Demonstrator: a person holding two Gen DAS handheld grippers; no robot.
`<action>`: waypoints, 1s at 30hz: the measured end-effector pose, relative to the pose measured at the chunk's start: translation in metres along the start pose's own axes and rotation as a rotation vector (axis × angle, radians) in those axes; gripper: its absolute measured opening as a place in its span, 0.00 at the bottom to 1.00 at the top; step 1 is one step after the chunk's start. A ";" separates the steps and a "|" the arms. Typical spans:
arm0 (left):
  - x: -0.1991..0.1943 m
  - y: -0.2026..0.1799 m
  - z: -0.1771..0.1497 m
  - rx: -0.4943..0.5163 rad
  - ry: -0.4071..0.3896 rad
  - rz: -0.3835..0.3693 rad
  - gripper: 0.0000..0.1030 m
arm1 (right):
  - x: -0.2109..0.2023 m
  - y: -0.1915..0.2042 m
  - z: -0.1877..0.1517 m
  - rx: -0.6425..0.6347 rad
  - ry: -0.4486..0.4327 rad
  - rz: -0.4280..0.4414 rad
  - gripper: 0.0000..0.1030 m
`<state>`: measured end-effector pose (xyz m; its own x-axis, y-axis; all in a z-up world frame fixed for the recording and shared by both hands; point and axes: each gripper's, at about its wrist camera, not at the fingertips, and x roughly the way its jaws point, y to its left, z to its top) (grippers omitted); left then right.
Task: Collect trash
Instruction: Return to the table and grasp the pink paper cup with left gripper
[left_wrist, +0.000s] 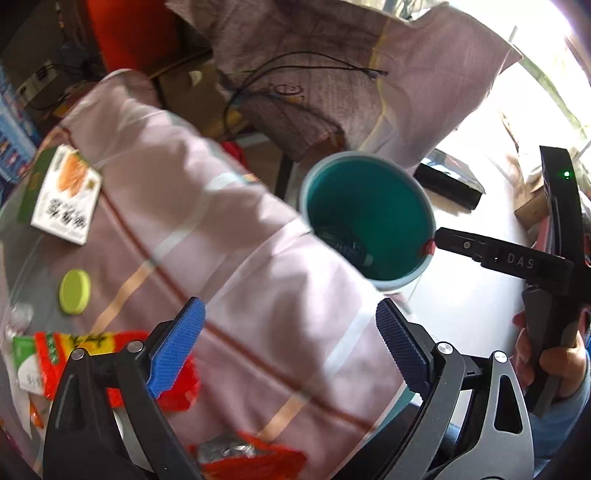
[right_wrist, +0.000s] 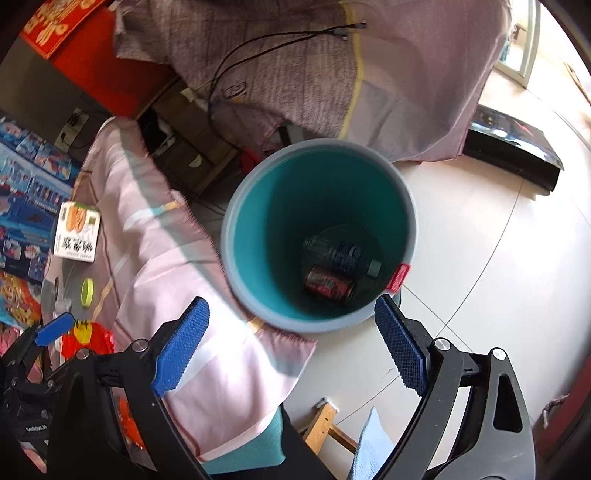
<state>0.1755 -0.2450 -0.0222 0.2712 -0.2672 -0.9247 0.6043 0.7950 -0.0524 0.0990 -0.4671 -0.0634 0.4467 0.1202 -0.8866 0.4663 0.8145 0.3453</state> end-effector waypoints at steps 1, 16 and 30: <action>-0.006 0.008 -0.008 -0.008 -0.005 0.009 0.91 | -0.001 0.007 -0.005 -0.012 0.007 0.006 0.85; -0.046 0.090 -0.129 -0.060 0.001 0.082 0.91 | -0.011 0.106 -0.069 -0.241 0.069 0.022 0.85; -0.032 0.091 -0.216 0.018 0.096 0.074 0.91 | 0.007 0.148 -0.114 -0.330 0.147 0.025 0.85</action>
<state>0.0603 -0.0463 -0.0790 0.2432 -0.1544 -0.9576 0.5988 0.8006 0.0230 0.0838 -0.2812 -0.0537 0.3295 0.2034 -0.9220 0.1742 0.9466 0.2711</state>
